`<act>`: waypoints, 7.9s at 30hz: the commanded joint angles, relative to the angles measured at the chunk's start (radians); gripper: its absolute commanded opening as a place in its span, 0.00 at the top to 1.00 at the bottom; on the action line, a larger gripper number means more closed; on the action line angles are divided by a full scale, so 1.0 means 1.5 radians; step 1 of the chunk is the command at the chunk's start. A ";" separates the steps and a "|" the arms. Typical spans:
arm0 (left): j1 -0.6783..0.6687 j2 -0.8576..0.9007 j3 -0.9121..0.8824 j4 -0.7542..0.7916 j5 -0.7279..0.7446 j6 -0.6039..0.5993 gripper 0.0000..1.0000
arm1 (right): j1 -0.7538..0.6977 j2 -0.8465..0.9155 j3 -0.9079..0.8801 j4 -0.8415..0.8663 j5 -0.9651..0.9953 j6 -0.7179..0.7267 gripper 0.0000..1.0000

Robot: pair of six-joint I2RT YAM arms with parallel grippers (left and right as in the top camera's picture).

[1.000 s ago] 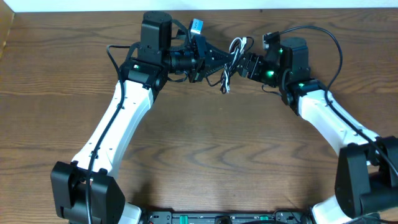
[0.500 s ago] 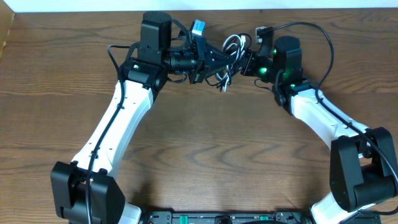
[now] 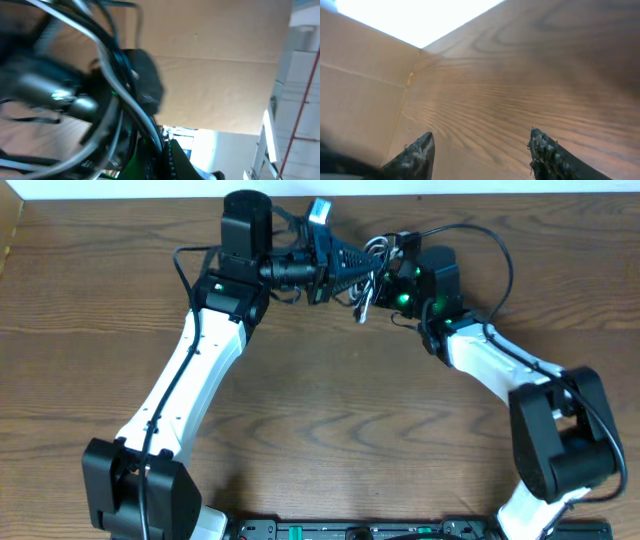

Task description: Untangle cables

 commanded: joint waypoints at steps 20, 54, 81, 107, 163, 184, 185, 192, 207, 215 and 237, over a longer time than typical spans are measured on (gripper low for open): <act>0.117 -0.003 0.010 -0.144 -0.190 0.303 0.92 | -0.166 0.013 0.007 -0.448 0.011 -0.141 0.99; -0.110 0.046 0.005 -0.425 -0.278 0.693 0.24 | -0.154 -0.222 0.008 -0.710 -0.047 -0.314 0.99; -0.207 0.262 0.006 -0.217 -0.248 0.641 0.92 | -0.196 -0.221 0.008 -0.711 -0.128 -0.329 0.99; 0.012 -0.209 0.009 -0.577 -0.819 0.596 0.92 | -0.352 -0.221 0.008 -0.819 0.206 -0.298 0.99; 0.036 -0.217 0.096 -0.359 -0.251 0.675 0.92 | -0.364 -0.269 0.209 -0.876 -0.115 -0.448 0.01; 0.036 -0.216 0.096 -0.173 -0.170 0.292 0.93 | -0.110 -0.161 0.209 -0.704 -0.243 -0.544 0.05; 0.036 -0.216 0.096 -0.168 -0.166 0.284 0.92 | -0.104 -0.150 0.209 -0.701 -0.248 -0.549 0.06; 0.036 -0.216 0.096 -0.135 -0.154 0.236 0.93 | -0.067 -0.080 0.209 -0.650 -0.338 -0.624 0.08; 0.077 -0.216 0.096 0.190 -0.299 -0.038 0.92 | -0.133 -0.068 0.210 -0.617 -0.373 -0.591 0.09; 0.077 -0.200 0.095 0.140 -0.298 -0.020 0.92 | -0.131 -0.068 0.210 -0.610 -0.534 -0.680 0.06; 0.027 -0.195 0.095 0.005 -0.302 0.023 0.92 | -0.050 -0.073 0.211 0.135 -0.653 -0.193 0.11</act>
